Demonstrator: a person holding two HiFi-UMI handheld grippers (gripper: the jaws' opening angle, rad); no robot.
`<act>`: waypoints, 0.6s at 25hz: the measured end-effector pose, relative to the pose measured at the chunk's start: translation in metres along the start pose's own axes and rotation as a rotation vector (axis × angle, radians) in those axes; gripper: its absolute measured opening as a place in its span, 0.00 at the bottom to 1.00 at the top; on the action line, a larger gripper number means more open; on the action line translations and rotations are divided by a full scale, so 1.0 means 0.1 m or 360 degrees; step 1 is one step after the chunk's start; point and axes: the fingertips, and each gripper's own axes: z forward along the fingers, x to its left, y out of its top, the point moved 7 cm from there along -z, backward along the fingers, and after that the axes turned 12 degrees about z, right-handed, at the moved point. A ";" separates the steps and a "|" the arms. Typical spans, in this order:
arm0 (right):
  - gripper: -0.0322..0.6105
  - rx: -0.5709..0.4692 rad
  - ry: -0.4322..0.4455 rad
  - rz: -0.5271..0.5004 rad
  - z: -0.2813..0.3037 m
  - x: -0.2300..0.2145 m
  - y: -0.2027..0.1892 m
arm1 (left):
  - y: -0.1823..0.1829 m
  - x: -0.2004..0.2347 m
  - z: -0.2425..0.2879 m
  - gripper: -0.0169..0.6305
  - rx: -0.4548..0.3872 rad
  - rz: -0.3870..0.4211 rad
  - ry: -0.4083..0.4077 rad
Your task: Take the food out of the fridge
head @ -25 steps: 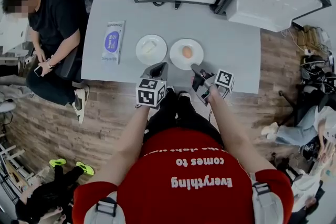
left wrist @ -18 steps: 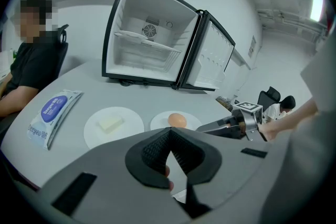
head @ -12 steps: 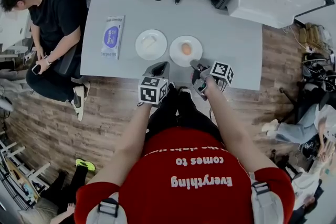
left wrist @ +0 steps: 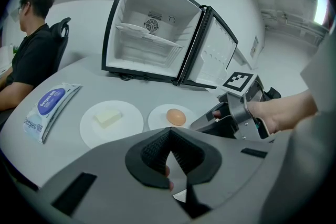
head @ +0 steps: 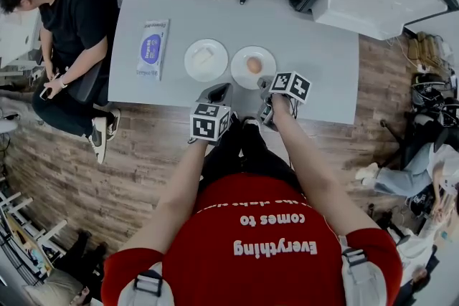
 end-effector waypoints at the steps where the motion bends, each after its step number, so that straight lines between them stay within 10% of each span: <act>1: 0.24 -0.0007 -0.0040 -0.0065 0.00 0.03 0.00 | 0.00 0.00 0.01 0.02 0.0001 0.0000 -0.0002; 10: 0.30 -0.0141 -0.0420 -0.0718 -0.02 0.07 0.01 | 0.07 0.03 0.10 0.02 0.0010 0.0034 -0.0022; 13: 0.30 -0.0382 -0.0467 -0.1103 -0.18 0.19 0.03 | 0.11 0.04 0.13 0.02 0.0010 0.0048 -0.0030; 15: 0.12 -0.0617 -0.0452 -0.1470 -0.35 0.30 -0.01 | 0.14 0.05 0.14 0.02 0.0009 0.0053 -0.0033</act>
